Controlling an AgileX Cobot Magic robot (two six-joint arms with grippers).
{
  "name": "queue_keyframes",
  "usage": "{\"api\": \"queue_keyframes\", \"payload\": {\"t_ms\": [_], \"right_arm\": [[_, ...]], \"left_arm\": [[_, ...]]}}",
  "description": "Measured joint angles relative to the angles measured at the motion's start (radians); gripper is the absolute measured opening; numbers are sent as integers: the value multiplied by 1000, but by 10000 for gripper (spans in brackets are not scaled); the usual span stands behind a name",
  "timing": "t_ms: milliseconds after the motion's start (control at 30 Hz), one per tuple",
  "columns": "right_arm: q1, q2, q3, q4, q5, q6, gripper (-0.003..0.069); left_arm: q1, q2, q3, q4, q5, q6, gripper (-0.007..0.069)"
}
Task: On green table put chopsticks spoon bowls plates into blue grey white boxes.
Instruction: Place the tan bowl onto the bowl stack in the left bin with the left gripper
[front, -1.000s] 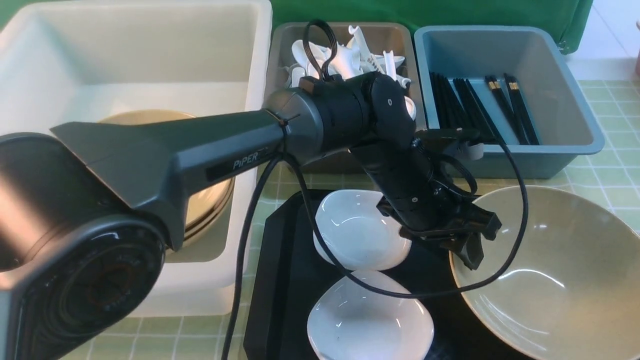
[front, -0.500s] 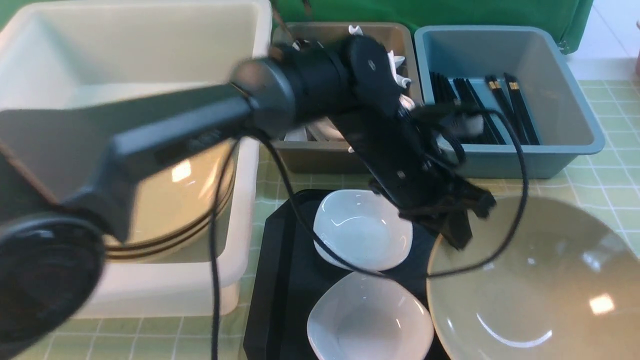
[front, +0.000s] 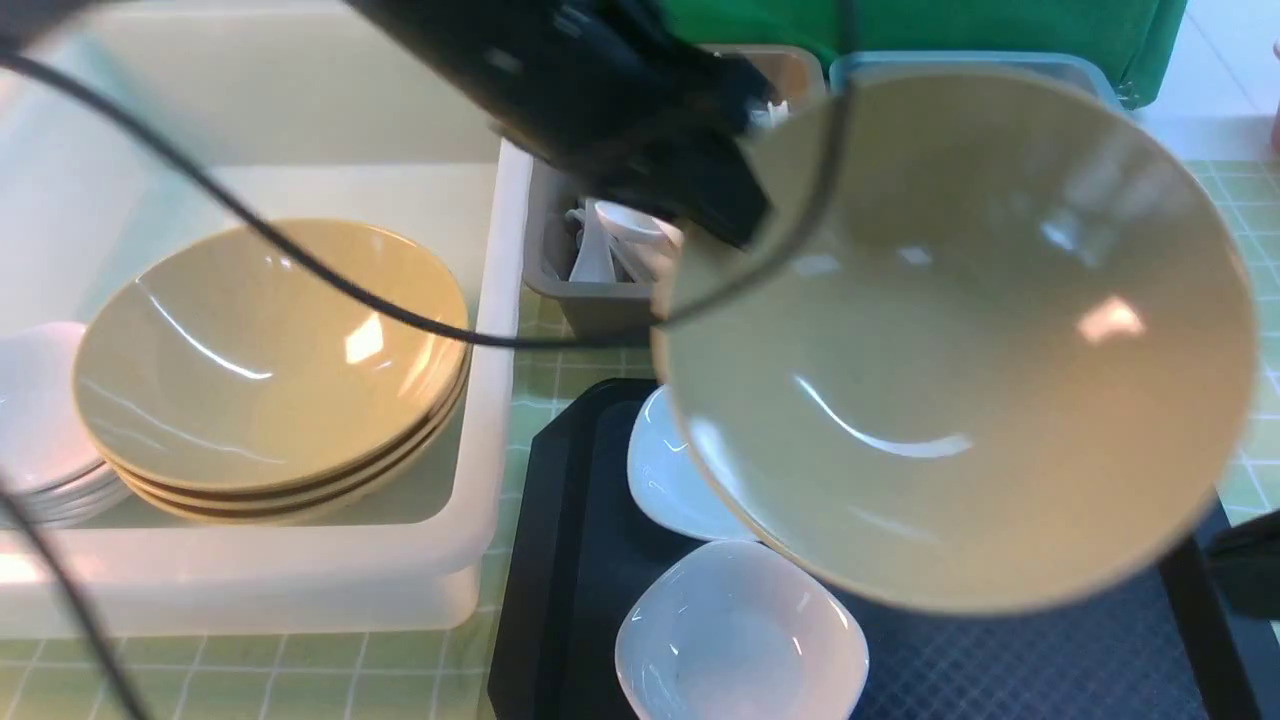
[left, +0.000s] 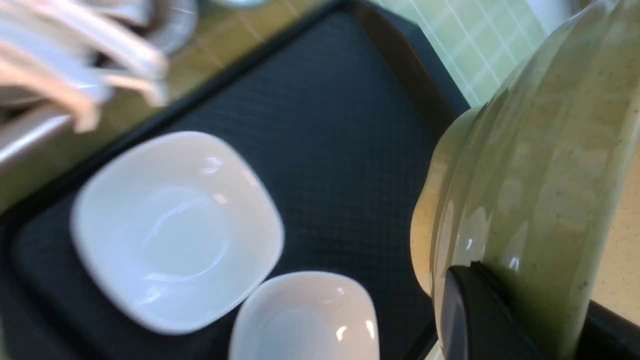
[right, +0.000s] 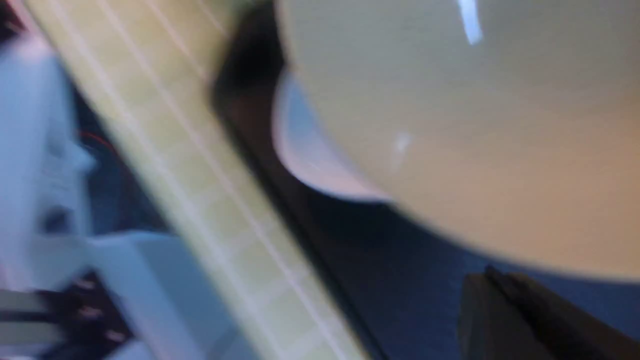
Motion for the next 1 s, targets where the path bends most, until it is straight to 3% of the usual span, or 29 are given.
{"api": "queue_keyframes", "payload": {"t_ms": [133,367,400,533,667,767,1000], "right_arm": [[0,43,0,106,-20,-68,20],[-9,103,-6,-17,-68,-77,20],[-39,114,-24,-63,-71,-75,20],[-154,142,-89,-73,-77,-79,20],[-242,195,-118,79,-53,-158,20],[-268,254,-119,198,-32,-206,20],[-271,286,-119,284,-32,-235,20]], "left_arm": [[137,-123,140,-12,-21,-13,17],[479,-300,385,-74,-71,25,17],[585,-331,440,-93,-71,56,17],[806,-350,562,-132,-64,109,17],[922,-349,646,-184,-119,150,17],[955,-349,659,-195,-165,146,17],[958,-346,663,-37,-259,28,17]]}}
